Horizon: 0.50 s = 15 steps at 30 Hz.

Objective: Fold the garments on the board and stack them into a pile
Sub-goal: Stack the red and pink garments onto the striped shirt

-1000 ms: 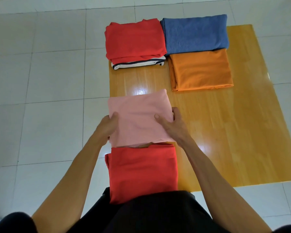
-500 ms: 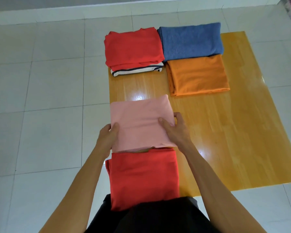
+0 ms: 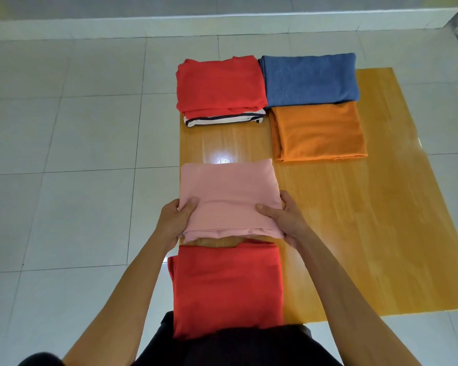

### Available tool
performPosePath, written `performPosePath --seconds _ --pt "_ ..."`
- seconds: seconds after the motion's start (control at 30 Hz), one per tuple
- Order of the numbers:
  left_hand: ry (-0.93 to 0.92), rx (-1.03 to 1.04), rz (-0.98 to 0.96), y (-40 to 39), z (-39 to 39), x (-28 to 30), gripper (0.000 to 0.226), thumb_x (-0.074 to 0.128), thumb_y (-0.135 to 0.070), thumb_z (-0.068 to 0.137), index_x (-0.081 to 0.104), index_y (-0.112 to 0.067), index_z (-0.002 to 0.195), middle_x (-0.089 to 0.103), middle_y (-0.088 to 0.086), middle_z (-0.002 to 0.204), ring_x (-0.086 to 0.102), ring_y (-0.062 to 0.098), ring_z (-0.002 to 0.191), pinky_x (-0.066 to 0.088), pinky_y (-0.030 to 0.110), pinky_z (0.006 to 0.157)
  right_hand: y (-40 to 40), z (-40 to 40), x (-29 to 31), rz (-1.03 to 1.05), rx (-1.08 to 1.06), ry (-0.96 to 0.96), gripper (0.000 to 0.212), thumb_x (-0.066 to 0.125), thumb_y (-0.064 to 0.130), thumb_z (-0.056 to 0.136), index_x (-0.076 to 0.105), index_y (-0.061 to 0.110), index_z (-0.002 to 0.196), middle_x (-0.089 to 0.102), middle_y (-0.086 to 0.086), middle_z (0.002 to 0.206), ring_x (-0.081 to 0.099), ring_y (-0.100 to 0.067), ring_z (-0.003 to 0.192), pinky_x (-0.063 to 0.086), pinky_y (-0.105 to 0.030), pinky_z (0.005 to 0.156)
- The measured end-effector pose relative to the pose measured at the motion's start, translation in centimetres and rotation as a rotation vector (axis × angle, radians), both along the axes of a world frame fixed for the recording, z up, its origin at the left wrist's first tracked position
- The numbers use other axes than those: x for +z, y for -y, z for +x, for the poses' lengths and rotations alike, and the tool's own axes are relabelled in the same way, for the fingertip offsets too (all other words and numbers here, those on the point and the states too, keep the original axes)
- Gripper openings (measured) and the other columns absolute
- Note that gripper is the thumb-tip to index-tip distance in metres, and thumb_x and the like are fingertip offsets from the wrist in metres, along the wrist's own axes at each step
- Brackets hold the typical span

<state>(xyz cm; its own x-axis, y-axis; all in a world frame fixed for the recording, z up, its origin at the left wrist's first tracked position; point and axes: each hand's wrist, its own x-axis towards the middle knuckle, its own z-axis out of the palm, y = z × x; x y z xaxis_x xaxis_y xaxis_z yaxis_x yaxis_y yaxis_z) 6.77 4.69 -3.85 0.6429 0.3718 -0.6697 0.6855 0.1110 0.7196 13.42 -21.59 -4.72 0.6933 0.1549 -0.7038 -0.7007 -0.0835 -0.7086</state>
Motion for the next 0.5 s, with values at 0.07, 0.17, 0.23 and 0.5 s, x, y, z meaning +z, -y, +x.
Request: performPosePath --seconds 0.07,0.17,0.23,0.5 --pt "0.004 0.012 0.027 -0.2 0.1 0.0 0.026 0.069 -0.037 0.089 0.068 -0.013 0.098 0.071 0.009 0.102 0.067 0.028 0.096 0.057 0.039 0.079 -0.3 0.0 0.0 -0.005 -0.027 0.009 0.070 0.094 0.025 0.063 0.058 0.024 0.123 0.070 -0.005 0.118 0.071 -0.028 0.104 0.061 -0.051 0.085" --pt "0.029 -0.027 0.091 -0.5 0.7 1.4 0.027 0.068 -0.039 0.088 0.068 -0.012 0.095 0.071 0.006 0.093 0.066 0.023 0.084 0.054 0.032 0.063 -0.6 0.5 1.2 -0.016 -0.030 0.028 0.071 0.094 0.028 0.063 0.058 0.026 0.124 0.071 -0.004 0.118 0.072 -0.028 0.103 0.061 -0.052 0.084" --pt "0.054 -0.059 0.146 -0.8 1.6 2.9 0.034 0.068 -0.042 0.088 0.070 -0.009 0.094 0.071 0.004 0.087 0.064 0.019 0.075 0.048 0.028 0.055 -0.7 1.5 3.0 -0.010 -0.015 0.065 0.067 0.092 0.025 0.068 0.058 0.024 0.125 0.071 -0.006 0.119 0.072 -0.028 0.103 0.061 -0.052 0.084" --pt "0.280 -0.096 0.265 -4.1 11.4 10.4 0.032 0.069 -0.048 0.085 0.071 -0.018 0.096 0.074 0.001 0.091 0.069 0.019 0.083 0.057 0.040 0.069 -3.4 11.5 11.4 0.072 -0.027 0.327 0.055 0.087 0.015 0.074 0.060 0.021 0.122 0.075 -0.001 0.110 0.072 -0.026 0.102 0.061 -0.047 0.085"
